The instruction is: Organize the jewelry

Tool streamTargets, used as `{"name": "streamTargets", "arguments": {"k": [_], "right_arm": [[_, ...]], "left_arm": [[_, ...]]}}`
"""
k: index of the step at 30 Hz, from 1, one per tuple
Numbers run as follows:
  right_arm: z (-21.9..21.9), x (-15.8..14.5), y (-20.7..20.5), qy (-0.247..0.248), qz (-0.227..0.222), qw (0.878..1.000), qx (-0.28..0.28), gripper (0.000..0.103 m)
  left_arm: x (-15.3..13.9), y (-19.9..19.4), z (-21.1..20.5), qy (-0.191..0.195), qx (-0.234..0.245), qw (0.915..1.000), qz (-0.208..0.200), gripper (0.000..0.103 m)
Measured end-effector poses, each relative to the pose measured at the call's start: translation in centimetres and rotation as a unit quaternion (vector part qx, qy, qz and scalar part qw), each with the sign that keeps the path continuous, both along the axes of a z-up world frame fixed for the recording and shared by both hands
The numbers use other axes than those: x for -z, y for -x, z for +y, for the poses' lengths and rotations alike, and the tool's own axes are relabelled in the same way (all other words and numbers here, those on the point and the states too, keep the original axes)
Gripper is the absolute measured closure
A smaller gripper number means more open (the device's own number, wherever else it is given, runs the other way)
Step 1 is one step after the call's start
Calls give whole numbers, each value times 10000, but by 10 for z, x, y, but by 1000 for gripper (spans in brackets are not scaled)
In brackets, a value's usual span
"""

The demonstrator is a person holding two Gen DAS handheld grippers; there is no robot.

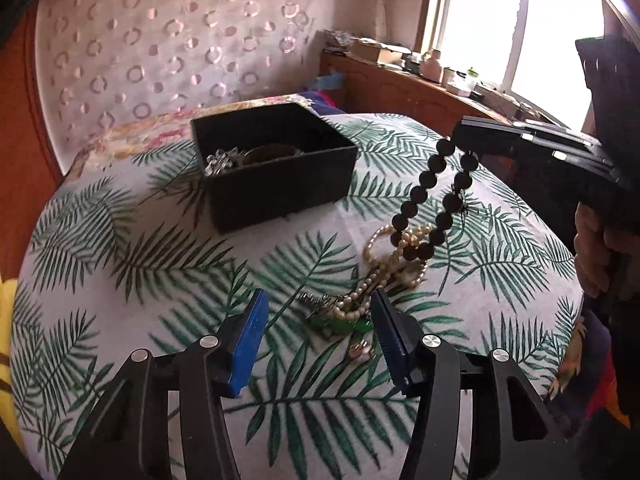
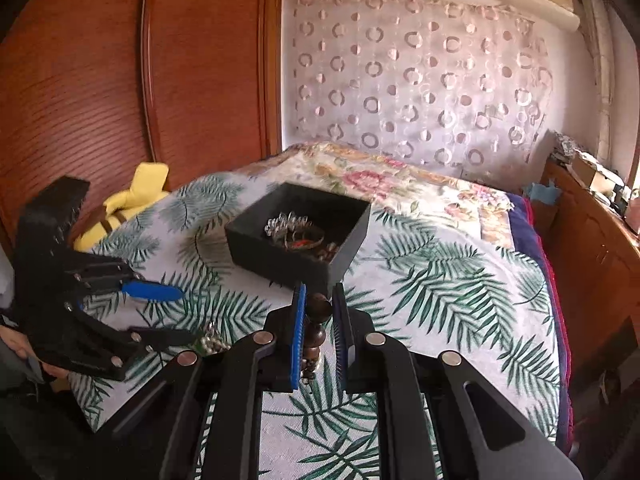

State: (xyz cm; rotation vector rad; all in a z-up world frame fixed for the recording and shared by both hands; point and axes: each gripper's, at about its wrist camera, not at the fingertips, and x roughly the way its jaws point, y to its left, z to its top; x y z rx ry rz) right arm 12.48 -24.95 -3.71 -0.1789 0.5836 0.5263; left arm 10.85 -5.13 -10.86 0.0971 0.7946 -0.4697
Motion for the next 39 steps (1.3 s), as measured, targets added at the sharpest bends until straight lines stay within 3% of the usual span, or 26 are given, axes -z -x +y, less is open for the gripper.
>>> {"name": "streamTargets", "arguments": {"k": [3,5,9,19,28,32,37,39], "right_arm": [[1,-6,2,103,-97,9999,-5,88],[0,-5,1,159,-93,9998,-8,88],[-5,0,-5,171,-9,9998,78,88],[-28,20,-17,130,207,9990,386,88],[-38,33,-19,58,350,9981,496,88],[-34,36,-19,53,364,9982,474,88],[-33,36,-19,51,356,9983,452,88],[-33,36,-19,45,360,9983,464,88]], "left_arm": [[0,-4,-8,37,125,9999,22,53],[1,-9,-19,-15,281,9996,68,62],[6,-20,-40,-181,580,9980,158,70],[20,-33,-63,-617,866,9938,334,71],[12,-32,-42,-251,719,9963,386,71],[17,-37,-40,-375,694,9957,478,83],[19,-34,-49,-715,774,9939,334,85],[19,-31,-53,-745,856,9931,299,95]]}}
